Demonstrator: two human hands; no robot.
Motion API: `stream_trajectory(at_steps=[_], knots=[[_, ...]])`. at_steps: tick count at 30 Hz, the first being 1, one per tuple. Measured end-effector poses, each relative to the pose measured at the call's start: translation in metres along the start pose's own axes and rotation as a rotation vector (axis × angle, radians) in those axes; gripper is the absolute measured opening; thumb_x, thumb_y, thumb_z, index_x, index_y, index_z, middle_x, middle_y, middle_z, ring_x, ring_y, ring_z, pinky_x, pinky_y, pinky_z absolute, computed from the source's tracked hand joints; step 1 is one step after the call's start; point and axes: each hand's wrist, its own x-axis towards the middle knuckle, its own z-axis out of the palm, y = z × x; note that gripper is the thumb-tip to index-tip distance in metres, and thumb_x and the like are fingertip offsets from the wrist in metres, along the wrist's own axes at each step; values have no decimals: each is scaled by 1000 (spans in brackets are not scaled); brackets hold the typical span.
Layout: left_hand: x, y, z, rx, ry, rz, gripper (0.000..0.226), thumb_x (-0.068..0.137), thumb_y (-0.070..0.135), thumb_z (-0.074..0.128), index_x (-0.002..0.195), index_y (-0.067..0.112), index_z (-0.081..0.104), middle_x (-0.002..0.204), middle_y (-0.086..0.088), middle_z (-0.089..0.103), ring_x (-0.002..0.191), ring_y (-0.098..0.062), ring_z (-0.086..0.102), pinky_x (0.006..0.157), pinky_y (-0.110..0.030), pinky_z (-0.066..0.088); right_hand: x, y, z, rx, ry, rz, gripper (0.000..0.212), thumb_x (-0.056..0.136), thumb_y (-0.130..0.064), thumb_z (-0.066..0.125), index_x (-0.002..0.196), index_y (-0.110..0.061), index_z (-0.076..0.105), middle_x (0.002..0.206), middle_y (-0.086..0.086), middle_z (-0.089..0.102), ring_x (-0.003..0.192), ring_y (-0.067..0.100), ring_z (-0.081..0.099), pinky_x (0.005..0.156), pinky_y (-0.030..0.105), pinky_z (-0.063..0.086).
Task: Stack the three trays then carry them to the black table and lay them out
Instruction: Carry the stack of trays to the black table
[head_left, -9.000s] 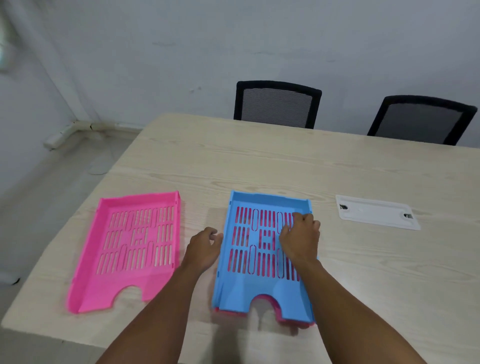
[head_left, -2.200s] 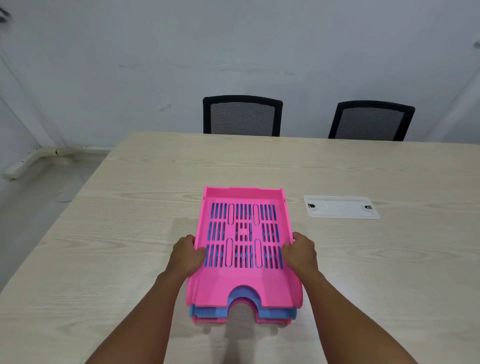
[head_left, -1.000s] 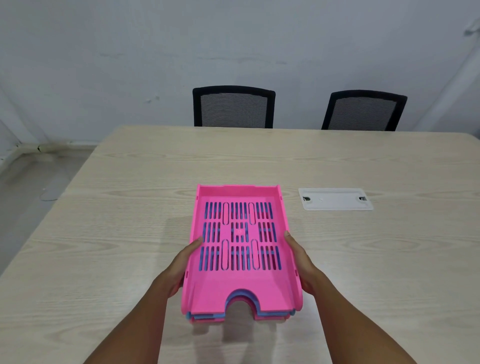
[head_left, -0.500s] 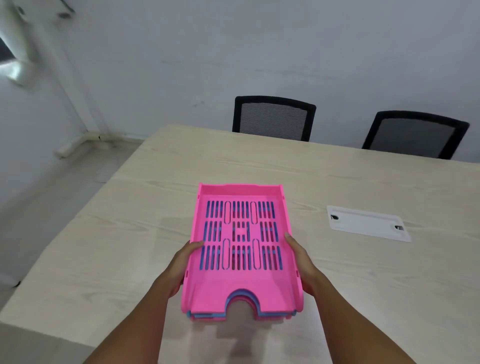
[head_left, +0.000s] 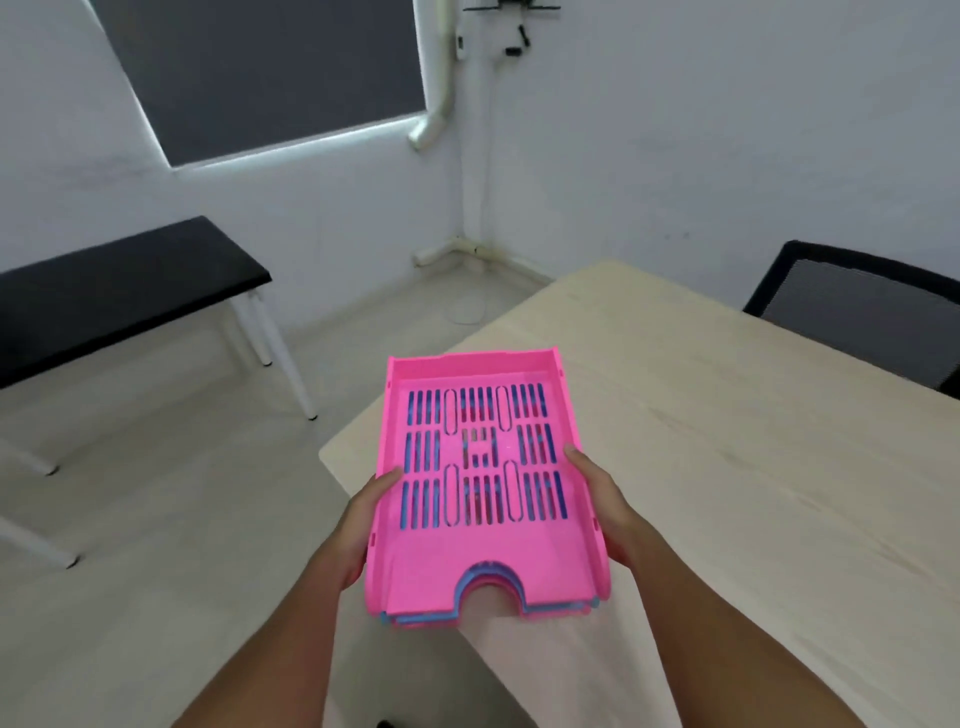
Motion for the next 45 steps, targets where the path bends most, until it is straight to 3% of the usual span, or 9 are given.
stream_trajectory(at_steps=[7, 10, 15, 22, 26, 30, 35, 40, 45], knots=[[-16, 40, -161, -87, 203, 112, 51, 95, 40, 53, 131, 5, 58, 104, -20, 73, 85, -33, 71, 87, -52, 56, 91, -15, 169, -158, -198, 30, 51, 98, -54, 43, 112, -15, 72, 100, 12, 77, 89, 31, 72, 111, 61, 38], [-25, 55, -220, -123, 288, 149, 49, 97, 43, 50, 129, 7, 60, 97, -16, 75, 79, -31, 73, 79, -45, 58, 124, -18, 236, -202, -274, 31, 56, 98, -55, 42, 119, -9, 68, 103, 15, 76, 90, 32, 71, 111, 61, 38], [-37, 68, -302, -176, 372, 185, 54, 94, 51, 49, 127, 10, 62, 107, -22, 73, 89, -37, 73, 77, -49, 60, 169, -19, 330, -224, -388, 49, 59, 96, -55, 46, 129, -10, 63, 110, 17, 73, 98, 37, 69, 110, 62, 39], [-15, 85, -389, -237, 502, 186, 57, 89, 54, 54, 125, 11, 64, 117, -26, 70, 103, -46, 70, 91, -61, 54, 238, -20, 420, -265, -487, 63, 58, 97, -52, 45, 131, -7, 61, 98, 12, 75, 86, 30, 72, 104, 60, 47], [16, 110, -435, -218, 562, 199, 56, 90, 51, 52, 126, 9, 62, 116, -25, 71, 103, -45, 69, 94, -63, 52, 300, -27, 470, -300, -517, 84, 59, 97, -54, 43, 126, -6, 64, 97, 14, 75, 89, 35, 71, 103, 62, 47], [47, 141, -484, -235, 633, 206, 57, 91, 49, 53, 128, 7, 61, 115, -26, 71, 100, -44, 70, 93, -61, 53, 365, -47, 527, -317, -545, 91, 56, 98, -52, 44, 126, -7, 64, 103, 18, 74, 94, 38, 70, 103, 65, 46], [74, 190, -543, -269, 696, 227, 49, 100, 42, 45, 130, 6, 59, 120, -31, 66, 108, -51, 65, 97, -67, 48, 434, -80, 600, -389, -633, 85, 56, 99, -54, 41, 128, -10, 62, 100, 15, 75, 91, 36, 72, 99, 62, 50], [94, 240, -617, -279, 725, 266, 47, 100, 39, 46, 131, 5, 57, 118, -31, 66, 98, -43, 68, 96, -64, 51, 491, -104, 686, -407, -701, 76, 53, 98, -56, 42, 126, -17, 65, 104, 14, 76, 93, 34, 74, 92, 55, 55], [127, 283, -706, -269, 701, 299, 51, 100, 42, 45, 130, 3, 56, 119, -34, 64, 98, -45, 66, 95, -63, 51, 545, -123, 768, -379, -738, 55, 54, 99, -53, 46, 127, -10, 63, 100, 14, 75, 89, 33, 73, 86, 49, 56]])
